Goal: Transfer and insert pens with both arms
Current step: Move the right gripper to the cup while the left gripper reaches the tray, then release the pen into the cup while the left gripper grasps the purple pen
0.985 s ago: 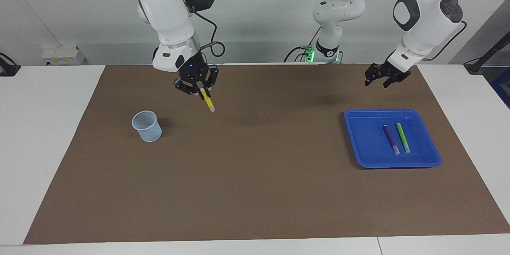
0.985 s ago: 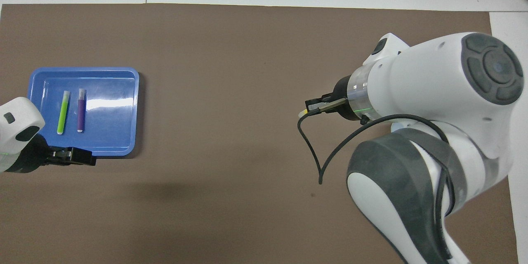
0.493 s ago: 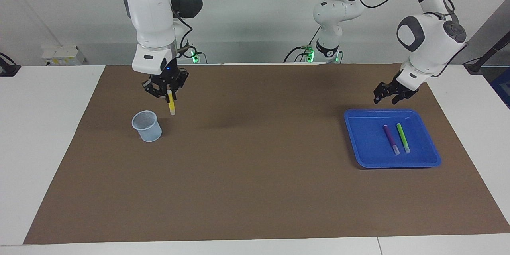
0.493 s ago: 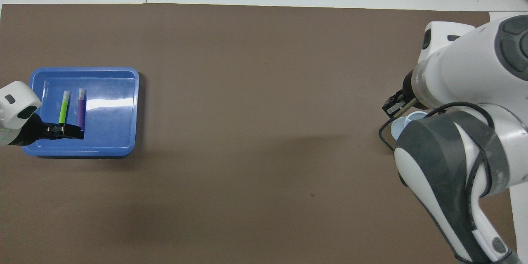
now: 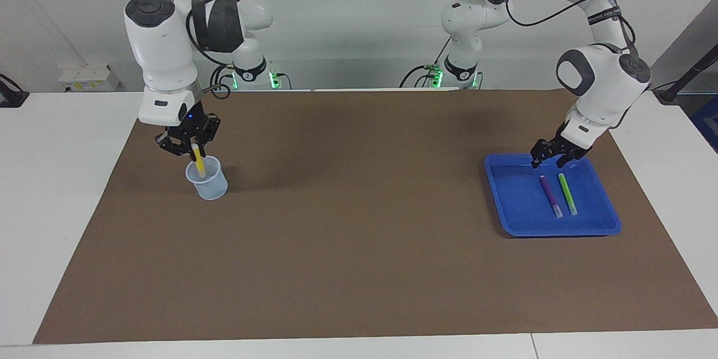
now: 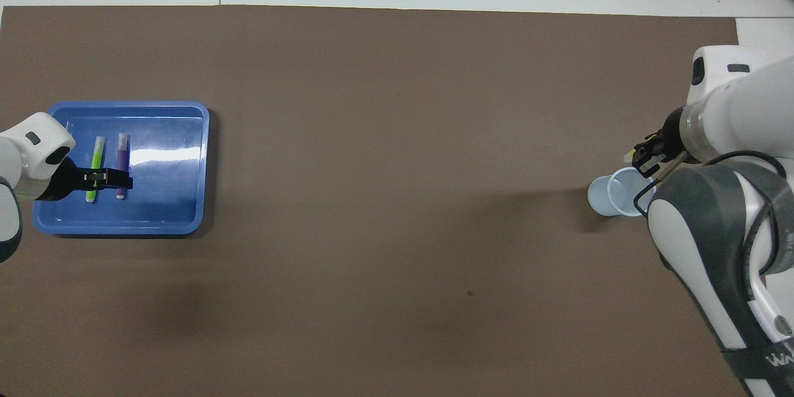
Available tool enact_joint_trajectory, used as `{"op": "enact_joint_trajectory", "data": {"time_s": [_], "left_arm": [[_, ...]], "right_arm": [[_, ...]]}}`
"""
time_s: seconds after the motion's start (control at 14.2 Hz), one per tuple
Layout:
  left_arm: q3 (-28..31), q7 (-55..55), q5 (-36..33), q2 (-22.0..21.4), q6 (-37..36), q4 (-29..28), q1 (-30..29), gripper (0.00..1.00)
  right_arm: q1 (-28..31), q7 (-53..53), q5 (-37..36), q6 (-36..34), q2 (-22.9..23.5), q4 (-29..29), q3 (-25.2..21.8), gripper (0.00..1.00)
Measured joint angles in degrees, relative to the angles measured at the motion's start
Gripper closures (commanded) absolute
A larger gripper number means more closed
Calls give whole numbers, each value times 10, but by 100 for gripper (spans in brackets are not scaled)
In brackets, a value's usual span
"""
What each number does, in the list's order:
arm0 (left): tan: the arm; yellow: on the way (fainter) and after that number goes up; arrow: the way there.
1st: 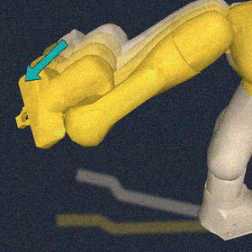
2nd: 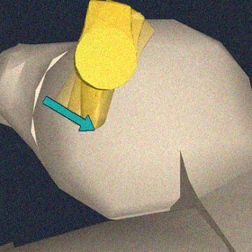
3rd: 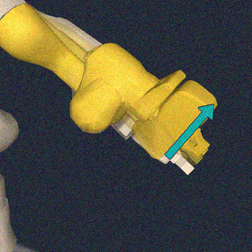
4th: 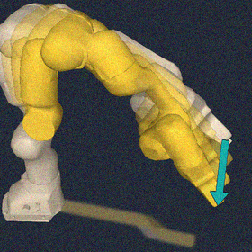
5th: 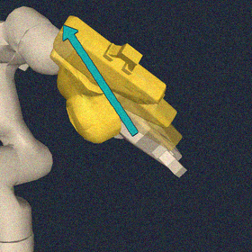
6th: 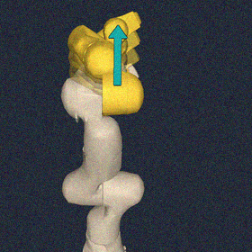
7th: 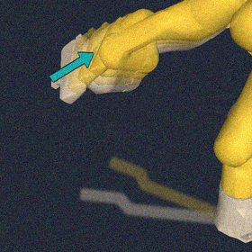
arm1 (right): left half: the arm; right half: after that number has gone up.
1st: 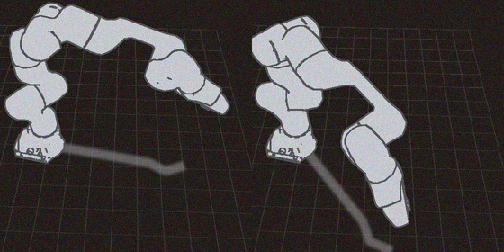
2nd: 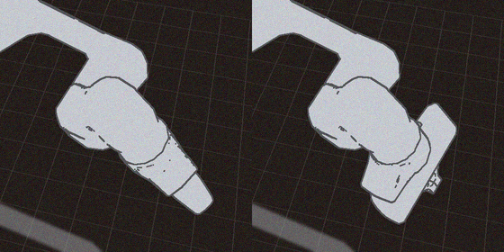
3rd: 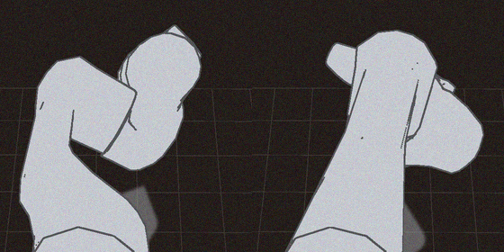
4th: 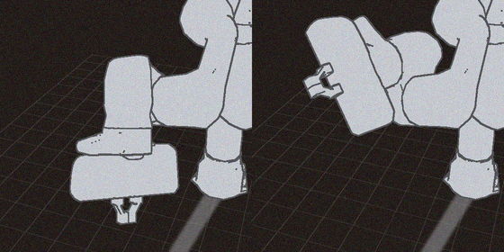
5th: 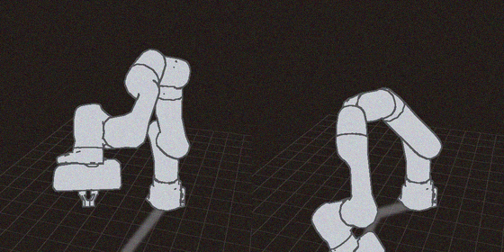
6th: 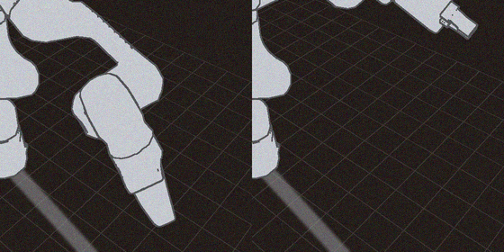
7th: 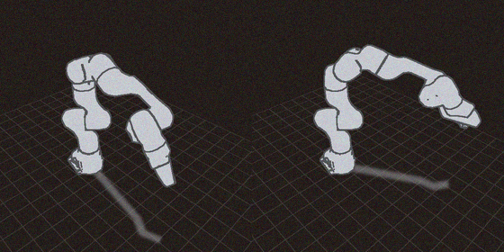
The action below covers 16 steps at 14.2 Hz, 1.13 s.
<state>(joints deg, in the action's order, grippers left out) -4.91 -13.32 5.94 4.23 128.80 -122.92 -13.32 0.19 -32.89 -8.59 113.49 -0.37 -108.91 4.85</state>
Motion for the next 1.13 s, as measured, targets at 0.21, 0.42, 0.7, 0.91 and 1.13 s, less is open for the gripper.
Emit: {"op": "enact_joint_trajectory", "data": {"time_s": [0.21, 0.42, 0.7, 0.91, 1.13], "left_arm": [[0, -1, 0, 28, 32, 2, -1, 23], [0, -1, 0, 48, 53, 8, -1, 23], [0, -2, -1, 73, 68, 27, -3, 24], [0, -5, -1, 94, 92, 31, -5, 25], [3, -6, -1, 108, 104, 39, -6, 26]], "right_arm": [[4, 1, 0, 22, -12, -40, 0, 100], [21, 1, 0, 24, -15, -59, -1, 100], [33, 10, 0, 61, -23, -105, -1, 100], [33, 18, 0, 68, -27, -121, -1, 90], [35, 21, 0, 69, -29, -129, -1, 13]]}}
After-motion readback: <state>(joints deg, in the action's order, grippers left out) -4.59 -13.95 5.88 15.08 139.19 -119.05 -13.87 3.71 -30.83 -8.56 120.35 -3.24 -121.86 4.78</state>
